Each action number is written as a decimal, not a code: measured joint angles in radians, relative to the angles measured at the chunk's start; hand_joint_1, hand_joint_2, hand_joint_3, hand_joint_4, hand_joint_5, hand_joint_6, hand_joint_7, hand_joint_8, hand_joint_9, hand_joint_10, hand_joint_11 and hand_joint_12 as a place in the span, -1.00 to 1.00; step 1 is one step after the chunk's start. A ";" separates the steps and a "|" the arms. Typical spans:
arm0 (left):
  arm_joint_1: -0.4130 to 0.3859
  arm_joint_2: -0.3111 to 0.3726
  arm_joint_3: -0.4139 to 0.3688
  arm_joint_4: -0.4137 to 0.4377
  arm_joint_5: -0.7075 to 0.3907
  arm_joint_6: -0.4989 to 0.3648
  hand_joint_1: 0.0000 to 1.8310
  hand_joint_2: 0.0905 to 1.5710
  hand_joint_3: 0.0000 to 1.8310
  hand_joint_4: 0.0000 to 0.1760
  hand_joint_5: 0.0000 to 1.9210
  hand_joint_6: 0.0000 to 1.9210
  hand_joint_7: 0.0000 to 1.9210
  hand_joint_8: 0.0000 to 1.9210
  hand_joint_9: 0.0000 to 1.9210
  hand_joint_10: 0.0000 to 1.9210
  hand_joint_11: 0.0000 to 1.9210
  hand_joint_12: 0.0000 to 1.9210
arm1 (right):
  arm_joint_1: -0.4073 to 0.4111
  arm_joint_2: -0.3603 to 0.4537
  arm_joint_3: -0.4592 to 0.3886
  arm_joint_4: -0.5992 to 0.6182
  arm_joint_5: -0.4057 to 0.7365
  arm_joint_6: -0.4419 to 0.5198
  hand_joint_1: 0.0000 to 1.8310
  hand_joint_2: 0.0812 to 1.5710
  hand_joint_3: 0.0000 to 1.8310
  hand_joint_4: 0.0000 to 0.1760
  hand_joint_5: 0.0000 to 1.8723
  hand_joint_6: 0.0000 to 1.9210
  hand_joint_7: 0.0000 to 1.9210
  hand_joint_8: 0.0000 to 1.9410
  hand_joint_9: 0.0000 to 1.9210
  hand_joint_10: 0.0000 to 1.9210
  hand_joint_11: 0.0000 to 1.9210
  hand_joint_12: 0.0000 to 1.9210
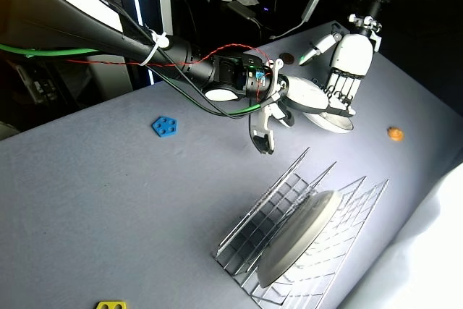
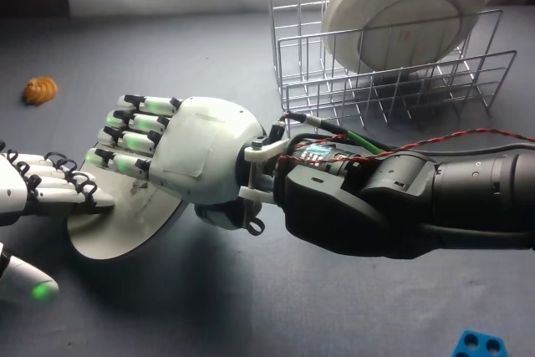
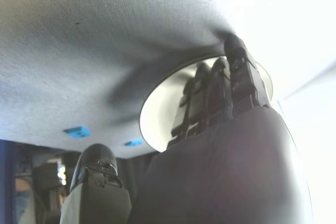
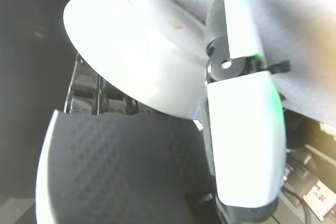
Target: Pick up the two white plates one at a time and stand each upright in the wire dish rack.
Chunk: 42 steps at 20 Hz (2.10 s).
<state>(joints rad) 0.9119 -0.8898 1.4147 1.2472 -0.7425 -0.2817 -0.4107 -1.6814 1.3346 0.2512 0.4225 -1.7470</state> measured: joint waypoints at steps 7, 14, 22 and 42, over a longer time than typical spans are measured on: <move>-0.002 -0.004 0.005 0.001 -0.005 0.000 -1.00 0.32 -1.00 -1.00 -0.84 -1.00 -0.83 -1.00 -0.87 -1.00 -1.00 -0.78 | 0.000 -0.011 0.014 0.003 0.021 0.021 0.40 0.44 -1.00 -1.00 -0.23 -0.95 -0.22 -0.97 -0.24 -0.91 -0.75 0.31; -0.006 -0.004 0.004 0.002 -0.005 -0.002 -1.00 0.32 -1.00 -1.00 -0.83 -1.00 -0.81 -1.00 -0.84 -1.00 -1.00 -0.70 | 0.000 -0.007 0.014 -0.011 0.064 0.010 0.48 0.43 -1.00 -1.00 -0.07 0.25 -0.05 0.03 -0.10 0.24 -0.26 0.23; -0.171 0.027 -0.030 0.149 0.030 -0.004 -1.00 0.32 -1.00 -1.00 -0.83 -0.99 -0.81 -0.99 -0.85 -1.00 -1.00 -0.74 | -0.004 0.001 0.012 -0.011 0.087 0.006 0.50 0.37 -1.00 -1.00 -0.01 0.13 0.04 -0.12 0.03 0.12 -0.14 0.16; -0.426 0.105 -0.039 0.191 -0.103 -0.039 -1.00 0.31 -1.00 -1.00 -0.84 -1.00 -0.83 -1.00 -0.86 -1.00 -1.00 -0.79 | 0.029 0.164 -0.252 0.012 0.070 -0.021 0.51 0.36 -1.00 -1.00 0.00 0.10 0.07 -0.13 0.04 0.11 -0.16 0.16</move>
<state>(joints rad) 0.4858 -0.7849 1.3754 1.4384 -0.8459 -0.3202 -0.3813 -1.5169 1.0828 0.2634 0.4923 -1.7676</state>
